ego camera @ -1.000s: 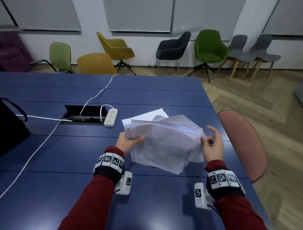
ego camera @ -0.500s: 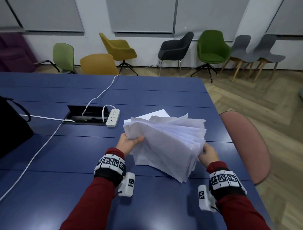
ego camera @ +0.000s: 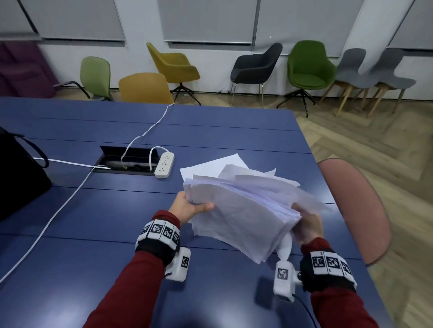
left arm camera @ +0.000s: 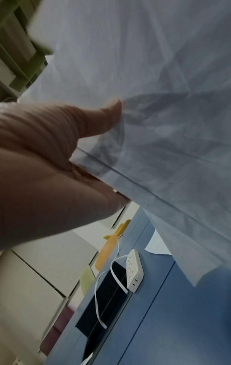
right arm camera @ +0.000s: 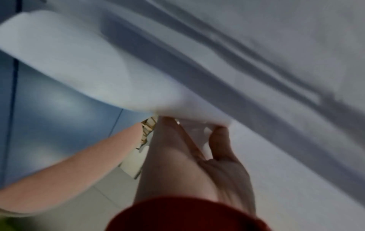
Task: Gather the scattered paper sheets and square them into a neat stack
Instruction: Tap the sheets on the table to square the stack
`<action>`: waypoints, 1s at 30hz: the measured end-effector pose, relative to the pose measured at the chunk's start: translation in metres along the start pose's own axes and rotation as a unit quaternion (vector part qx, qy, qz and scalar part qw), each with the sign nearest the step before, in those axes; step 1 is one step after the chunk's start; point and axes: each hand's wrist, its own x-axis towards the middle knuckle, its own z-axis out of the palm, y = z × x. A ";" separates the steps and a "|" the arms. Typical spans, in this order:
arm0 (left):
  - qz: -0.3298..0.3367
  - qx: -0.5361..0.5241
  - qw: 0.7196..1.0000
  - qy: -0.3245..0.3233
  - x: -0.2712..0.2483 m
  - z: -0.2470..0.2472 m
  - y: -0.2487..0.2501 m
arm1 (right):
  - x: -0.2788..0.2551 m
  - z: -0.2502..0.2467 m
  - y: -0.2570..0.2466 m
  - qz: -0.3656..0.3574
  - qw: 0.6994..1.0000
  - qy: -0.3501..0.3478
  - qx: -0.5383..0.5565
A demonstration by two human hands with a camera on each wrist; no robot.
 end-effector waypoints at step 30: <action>0.045 -0.035 0.998 0.021 -0.006 0.004 0.032 | -0.015 0.030 -0.020 -0.108 0.983 -0.108 -0.099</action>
